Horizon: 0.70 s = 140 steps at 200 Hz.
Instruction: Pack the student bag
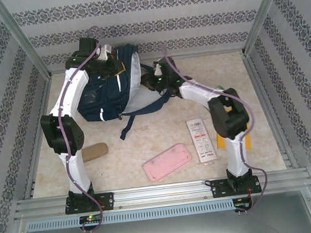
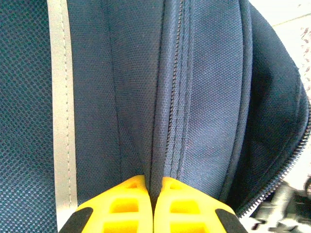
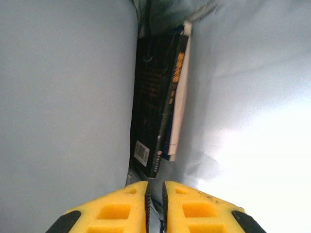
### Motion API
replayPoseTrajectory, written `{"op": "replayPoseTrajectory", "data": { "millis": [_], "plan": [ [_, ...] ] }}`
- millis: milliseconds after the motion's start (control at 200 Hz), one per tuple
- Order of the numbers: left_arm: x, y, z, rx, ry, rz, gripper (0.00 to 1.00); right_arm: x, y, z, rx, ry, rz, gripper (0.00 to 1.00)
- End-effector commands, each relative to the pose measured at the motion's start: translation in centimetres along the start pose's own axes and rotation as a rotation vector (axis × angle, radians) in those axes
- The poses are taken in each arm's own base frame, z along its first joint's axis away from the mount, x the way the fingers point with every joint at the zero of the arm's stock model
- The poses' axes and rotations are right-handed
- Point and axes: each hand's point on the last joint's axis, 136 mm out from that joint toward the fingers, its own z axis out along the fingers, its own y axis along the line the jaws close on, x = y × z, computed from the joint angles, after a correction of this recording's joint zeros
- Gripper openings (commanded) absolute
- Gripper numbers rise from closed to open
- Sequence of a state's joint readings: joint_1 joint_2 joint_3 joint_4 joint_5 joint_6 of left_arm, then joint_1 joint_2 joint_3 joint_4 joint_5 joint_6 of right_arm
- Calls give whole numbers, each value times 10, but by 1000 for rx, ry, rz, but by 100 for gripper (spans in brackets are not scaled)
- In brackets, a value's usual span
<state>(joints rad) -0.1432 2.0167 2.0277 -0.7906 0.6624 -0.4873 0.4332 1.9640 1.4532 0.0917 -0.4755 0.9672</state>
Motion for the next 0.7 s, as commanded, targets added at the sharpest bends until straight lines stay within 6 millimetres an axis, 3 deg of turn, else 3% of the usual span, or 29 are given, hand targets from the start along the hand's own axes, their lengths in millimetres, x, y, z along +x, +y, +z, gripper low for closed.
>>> {"op": "replayPoseTrajectory", "data": {
  "millis": [0, 125, 280, 440, 544, 694],
  "plan": [
    [-1, -13, 2, 17, -27, 109, 0, 7, -35, -38, 147, -31, -24, 22],
    [15, -17, 23, 21, 23, 134, 0, 12, -71, -89, 289, -77, -3, 28],
    [34, -24, 41, 30, 72, 157, 4, 30, -141, -164, 593, -118, 71, 34],
    [48, -23, 53, 25, 104, 157, 24, 56, -203, -239, 879, -148, 188, 42],
    [56, -27, 56, 27, 116, 160, 34, 73, -230, -272, 983, -164, 262, 45],
    [65, -38, 58, 19, 119, 178, 40, 91, -258, -296, 1038, -195, 373, 47]
  ]
}}
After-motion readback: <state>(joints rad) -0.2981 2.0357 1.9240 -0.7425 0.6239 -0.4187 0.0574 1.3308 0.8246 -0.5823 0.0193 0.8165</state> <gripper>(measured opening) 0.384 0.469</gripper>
